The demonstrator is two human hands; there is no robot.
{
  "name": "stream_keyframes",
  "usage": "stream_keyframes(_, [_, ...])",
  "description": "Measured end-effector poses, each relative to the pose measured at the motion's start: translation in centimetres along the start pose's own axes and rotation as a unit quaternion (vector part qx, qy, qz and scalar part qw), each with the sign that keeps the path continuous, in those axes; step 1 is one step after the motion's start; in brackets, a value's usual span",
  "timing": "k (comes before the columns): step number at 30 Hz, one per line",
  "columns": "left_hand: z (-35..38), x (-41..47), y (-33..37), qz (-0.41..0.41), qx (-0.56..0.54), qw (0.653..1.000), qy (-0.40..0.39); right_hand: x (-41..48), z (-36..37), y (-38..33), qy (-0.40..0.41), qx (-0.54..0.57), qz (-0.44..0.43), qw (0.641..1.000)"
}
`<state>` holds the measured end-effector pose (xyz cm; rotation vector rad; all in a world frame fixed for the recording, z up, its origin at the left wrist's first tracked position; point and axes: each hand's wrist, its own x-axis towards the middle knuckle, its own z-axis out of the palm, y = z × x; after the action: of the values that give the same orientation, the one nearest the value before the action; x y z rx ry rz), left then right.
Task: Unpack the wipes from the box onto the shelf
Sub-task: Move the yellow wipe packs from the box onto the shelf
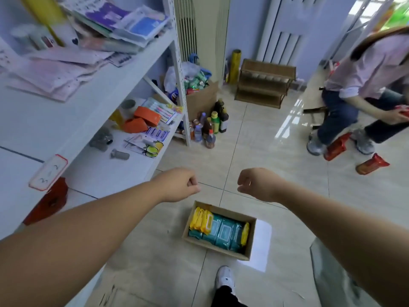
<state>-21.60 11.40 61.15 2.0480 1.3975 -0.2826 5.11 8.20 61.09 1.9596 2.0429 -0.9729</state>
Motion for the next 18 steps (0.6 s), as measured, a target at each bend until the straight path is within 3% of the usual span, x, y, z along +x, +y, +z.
stream_keyframes(11, [12.0, 8.5, -4.7, -0.1, -0.06, 0.988, -0.105, 8.1, 11.3, 10.6, -0.134, 0.022, 0.077, 0.988])
stream_keyframes(18, [23.9, 16.0, -9.4, -0.144, -0.06, 0.975, -0.161, 14.6, 22.2, 17.5, -0.194, -0.006, 0.122, 0.973])
